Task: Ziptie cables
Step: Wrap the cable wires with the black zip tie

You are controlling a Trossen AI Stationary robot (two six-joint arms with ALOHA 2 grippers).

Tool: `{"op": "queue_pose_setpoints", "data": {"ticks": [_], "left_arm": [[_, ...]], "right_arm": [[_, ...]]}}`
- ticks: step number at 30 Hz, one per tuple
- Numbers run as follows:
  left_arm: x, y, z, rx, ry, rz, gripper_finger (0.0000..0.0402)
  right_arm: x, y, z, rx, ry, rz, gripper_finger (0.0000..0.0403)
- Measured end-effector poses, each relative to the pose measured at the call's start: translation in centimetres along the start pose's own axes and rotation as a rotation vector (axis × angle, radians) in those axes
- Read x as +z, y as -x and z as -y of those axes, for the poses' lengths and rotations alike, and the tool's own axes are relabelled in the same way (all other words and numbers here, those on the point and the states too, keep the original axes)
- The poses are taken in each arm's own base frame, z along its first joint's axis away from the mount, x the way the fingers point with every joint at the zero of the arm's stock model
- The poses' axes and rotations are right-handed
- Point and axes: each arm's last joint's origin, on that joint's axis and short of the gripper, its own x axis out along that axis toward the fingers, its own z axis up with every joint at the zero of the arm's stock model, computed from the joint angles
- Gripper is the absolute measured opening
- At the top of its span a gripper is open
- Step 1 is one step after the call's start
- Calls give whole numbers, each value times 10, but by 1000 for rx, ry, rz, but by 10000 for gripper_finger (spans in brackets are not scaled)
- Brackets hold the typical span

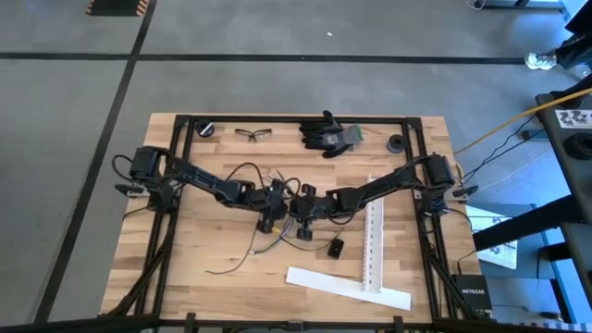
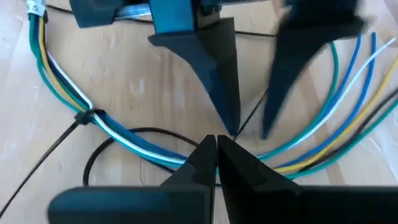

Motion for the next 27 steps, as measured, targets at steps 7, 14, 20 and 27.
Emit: {"op": "queue_pose_setpoints", "data": {"ticks": [7,14,20,27], "left_arm": [[5,11,7,120,-41,-67,2],[21,41,12,193,-17,-32,0],[30,55,16,220,-31,8,0],[24,52,11,209,78,-25,0]], "right_arm": [[8,18,1,-1,5,-5,1],[25,52,6,-71,-112,52,4],[29,46,13,-59,-164,100,79],[22,30,26,-84,-186,56,181]]}}
